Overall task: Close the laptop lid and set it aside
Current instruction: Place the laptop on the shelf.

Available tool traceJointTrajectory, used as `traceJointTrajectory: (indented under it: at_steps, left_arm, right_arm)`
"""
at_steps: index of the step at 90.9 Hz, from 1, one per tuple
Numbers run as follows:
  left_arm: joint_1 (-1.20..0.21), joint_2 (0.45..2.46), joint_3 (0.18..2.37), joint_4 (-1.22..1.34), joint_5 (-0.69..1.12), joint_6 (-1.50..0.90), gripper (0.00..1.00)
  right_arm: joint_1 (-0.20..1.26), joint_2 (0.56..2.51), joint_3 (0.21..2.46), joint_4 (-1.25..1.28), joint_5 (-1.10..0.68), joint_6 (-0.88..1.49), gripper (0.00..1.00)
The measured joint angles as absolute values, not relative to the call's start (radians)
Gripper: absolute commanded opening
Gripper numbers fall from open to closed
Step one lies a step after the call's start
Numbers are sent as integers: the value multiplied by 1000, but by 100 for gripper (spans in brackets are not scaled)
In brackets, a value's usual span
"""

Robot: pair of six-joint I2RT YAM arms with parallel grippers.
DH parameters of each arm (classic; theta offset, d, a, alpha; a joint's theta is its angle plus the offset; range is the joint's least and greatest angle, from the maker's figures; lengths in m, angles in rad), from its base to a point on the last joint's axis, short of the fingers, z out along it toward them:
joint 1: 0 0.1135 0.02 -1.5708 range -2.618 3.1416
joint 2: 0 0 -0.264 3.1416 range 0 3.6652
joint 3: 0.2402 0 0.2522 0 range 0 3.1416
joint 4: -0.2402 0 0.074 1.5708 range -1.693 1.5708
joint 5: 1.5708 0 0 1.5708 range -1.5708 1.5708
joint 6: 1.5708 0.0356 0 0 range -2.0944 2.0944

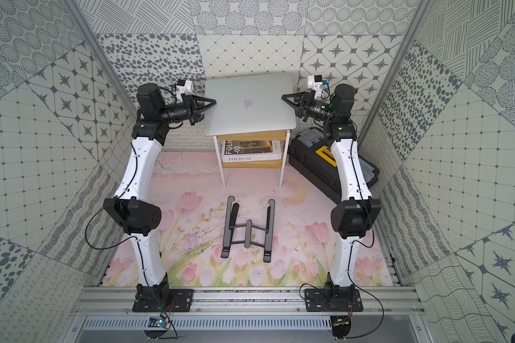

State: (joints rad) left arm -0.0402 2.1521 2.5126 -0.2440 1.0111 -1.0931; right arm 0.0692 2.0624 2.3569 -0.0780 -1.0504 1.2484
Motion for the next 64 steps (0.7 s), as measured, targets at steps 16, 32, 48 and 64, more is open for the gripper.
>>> traceJointTrajectory:
  at_steps: [16,32,48,64]
  left_arm:
    - [-44,2233,2561,-289,984,-1064,30]
    - [-46,2267,2574,-319,965,-1040,34]
    - [-47,2305,2587,-332,941,-1024,41]
    - [-49,2322,2600,-302,931,-1019,52]
  right_arm:
    - [66,2111,2357,-109,-1037,1227,0]
    - [67,2110,2311,-115,-1011,1207,0]
    - [68,2110,2260,-118,-974,1200,0]
    - [72,2110,2251,-113,-940,1226,0]
